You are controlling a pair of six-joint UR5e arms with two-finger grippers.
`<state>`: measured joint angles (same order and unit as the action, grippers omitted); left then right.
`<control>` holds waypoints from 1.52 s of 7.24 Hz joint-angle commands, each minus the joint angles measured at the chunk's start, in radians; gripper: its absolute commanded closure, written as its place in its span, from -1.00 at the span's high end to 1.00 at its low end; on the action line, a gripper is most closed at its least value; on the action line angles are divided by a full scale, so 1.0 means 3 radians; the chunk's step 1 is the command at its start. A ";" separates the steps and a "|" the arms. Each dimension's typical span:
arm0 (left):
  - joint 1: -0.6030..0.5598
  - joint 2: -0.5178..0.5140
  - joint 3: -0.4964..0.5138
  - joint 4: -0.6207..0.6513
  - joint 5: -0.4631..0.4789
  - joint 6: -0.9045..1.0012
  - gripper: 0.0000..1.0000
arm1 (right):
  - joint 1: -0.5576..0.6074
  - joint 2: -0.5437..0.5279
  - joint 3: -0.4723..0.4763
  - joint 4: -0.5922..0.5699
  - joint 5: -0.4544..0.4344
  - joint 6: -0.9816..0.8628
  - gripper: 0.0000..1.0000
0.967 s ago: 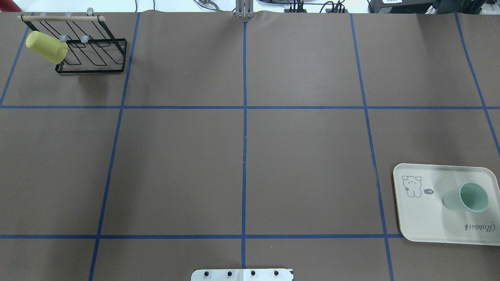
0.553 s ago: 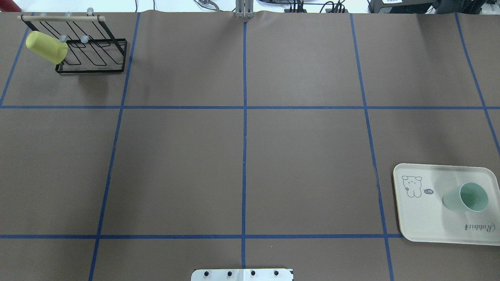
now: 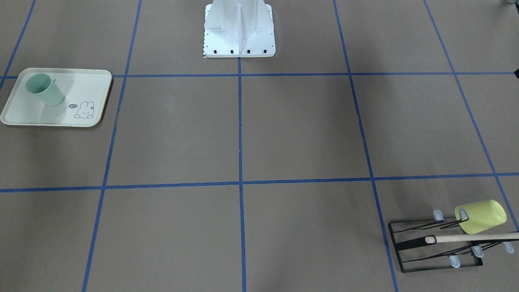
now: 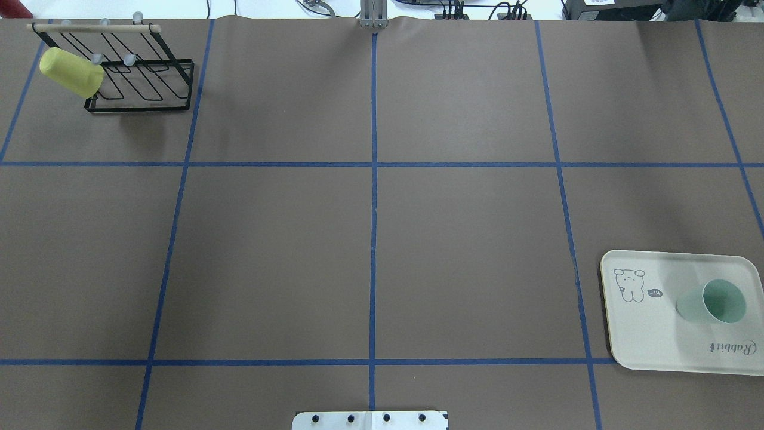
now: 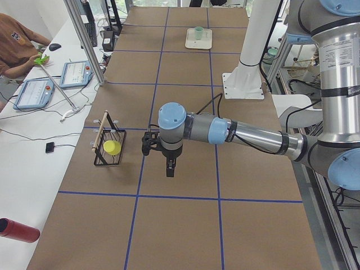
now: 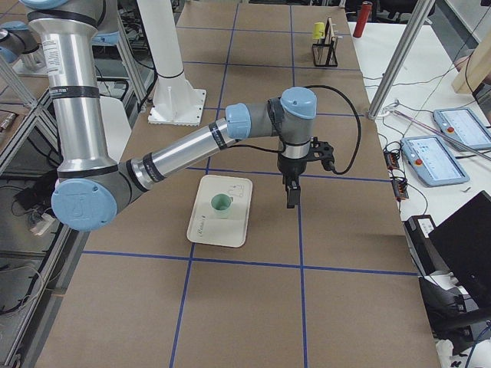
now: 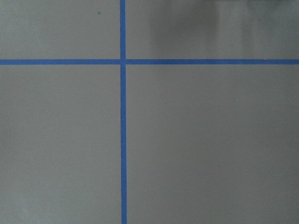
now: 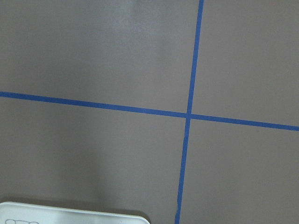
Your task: Left arm grabs green cup and hands to right arm on tray
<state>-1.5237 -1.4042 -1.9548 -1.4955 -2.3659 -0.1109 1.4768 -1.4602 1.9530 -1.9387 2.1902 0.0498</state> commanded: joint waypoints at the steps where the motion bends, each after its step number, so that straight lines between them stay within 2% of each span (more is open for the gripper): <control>1: 0.0001 -0.0008 -0.0024 -0.0005 0.0022 -0.0004 1.00 | 0.0022 0.0010 -0.0001 -0.0016 0.0073 -0.0018 1.00; 5: 0.0007 -0.0034 0.0012 -0.0015 0.0017 -0.0034 1.00 | 0.0017 0.0010 -0.0062 0.0004 0.0149 -0.0012 1.00; 7: 0.0012 -0.0161 0.0139 0.0000 0.0017 -0.0029 1.00 | 0.0017 -0.0001 -0.0067 0.0014 0.0154 -0.0012 1.00; 9: 0.0007 -0.0141 0.0196 0.0000 0.0032 0.0006 1.00 | 0.0017 -0.0036 -0.0082 0.0040 0.0154 -0.0068 1.00; 11: 0.0001 -0.0141 0.0226 0.0010 0.0048 0.0158 1.00 | 0.0017 -0.0112 -0.0088 0.0035 0.0378 -0.0176 1.00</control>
<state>-1.5221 -1.4485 -1.8958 -1.4936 -2.3548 -0.0979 1.4818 -1.4785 1.9282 -1.9299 2.2635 0.0113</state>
